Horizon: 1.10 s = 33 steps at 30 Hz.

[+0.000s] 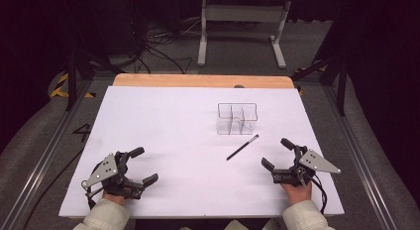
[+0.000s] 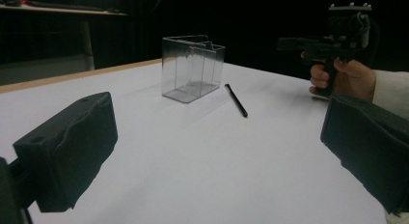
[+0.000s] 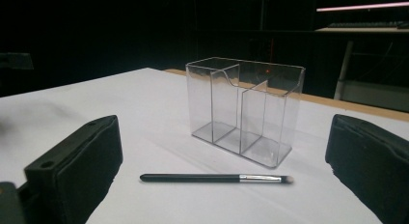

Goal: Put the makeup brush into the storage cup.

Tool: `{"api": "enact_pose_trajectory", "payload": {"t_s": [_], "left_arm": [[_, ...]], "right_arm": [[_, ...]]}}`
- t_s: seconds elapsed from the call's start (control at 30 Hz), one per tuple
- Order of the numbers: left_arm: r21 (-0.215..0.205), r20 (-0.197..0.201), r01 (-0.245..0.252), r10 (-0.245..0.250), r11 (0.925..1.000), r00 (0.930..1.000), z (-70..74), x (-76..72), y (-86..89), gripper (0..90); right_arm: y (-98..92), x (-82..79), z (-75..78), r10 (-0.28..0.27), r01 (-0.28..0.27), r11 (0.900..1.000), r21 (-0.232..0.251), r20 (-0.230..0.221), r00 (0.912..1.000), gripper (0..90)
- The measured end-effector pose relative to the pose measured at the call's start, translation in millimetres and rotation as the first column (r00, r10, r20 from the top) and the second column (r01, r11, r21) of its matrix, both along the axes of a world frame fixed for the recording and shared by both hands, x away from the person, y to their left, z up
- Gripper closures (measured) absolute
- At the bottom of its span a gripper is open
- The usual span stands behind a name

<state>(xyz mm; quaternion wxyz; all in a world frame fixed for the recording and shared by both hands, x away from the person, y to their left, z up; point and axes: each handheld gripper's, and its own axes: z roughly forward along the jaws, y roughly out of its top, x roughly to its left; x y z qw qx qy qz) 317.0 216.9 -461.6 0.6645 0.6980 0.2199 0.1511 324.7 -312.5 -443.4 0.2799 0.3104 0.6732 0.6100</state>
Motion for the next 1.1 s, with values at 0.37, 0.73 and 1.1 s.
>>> {"api": "enact_pose_trajectory", "payload": {"t_s": [0.37,0.73,1.1], "left_arm": [[0.015,-0.019,0.005,-0.004,0.9999,0.9998,0.7,1.7,-1.2,0.0],[0.021,-0.031,0.003,-0.003,0.9998,0.9995,0.7,3.0,-2.4,0.0],[0.023,-0.025,0.008,-0.007,0.9997,0.9997,1.0,1.7,-2.3,0.0]], "right_arm": [[3.1,-1.6,10.3,-0.007,0.007,1.0,-0.021,-0.016,0.9998,0.0],[24.5,15.1,28.8,-0.009,0.006,0.997,-0.077,-0.036,0.9993,0.3],[39.2,30.9,39.1,-0.03,0.025,0.998,-0.062,-0.091,0.9954,0.3]]}}
